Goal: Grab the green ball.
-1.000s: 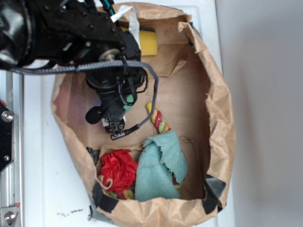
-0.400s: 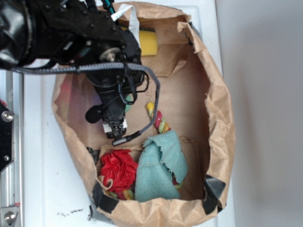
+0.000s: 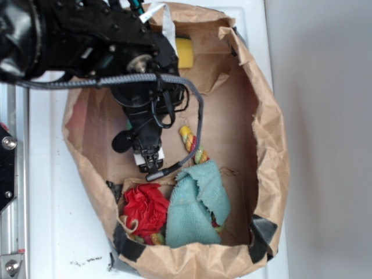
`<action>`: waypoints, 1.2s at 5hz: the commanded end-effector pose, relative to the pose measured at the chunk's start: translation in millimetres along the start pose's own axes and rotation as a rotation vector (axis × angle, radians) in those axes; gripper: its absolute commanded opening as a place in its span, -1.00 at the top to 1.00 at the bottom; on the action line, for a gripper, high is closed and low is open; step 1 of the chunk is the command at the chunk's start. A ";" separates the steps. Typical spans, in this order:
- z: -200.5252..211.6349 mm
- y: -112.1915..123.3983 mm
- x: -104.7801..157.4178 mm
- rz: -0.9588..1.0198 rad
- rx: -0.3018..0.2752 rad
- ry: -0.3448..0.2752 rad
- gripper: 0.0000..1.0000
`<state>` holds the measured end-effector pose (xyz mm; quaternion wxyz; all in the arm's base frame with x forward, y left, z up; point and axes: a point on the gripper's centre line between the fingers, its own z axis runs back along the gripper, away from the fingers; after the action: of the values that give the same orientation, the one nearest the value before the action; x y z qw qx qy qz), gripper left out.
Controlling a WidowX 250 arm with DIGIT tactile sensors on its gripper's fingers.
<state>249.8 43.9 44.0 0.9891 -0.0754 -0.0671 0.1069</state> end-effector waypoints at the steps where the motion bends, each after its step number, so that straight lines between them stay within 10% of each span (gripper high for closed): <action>1: 22.5 -6.7 20.2 -0.005 -0.021 -0.099 -1.00; 6: -2.8 3.4 25.7 -0.011 0.043 -0.096 -1.00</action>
<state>269.7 51.2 34.9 0.9875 -0.0514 -0.0970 0.1131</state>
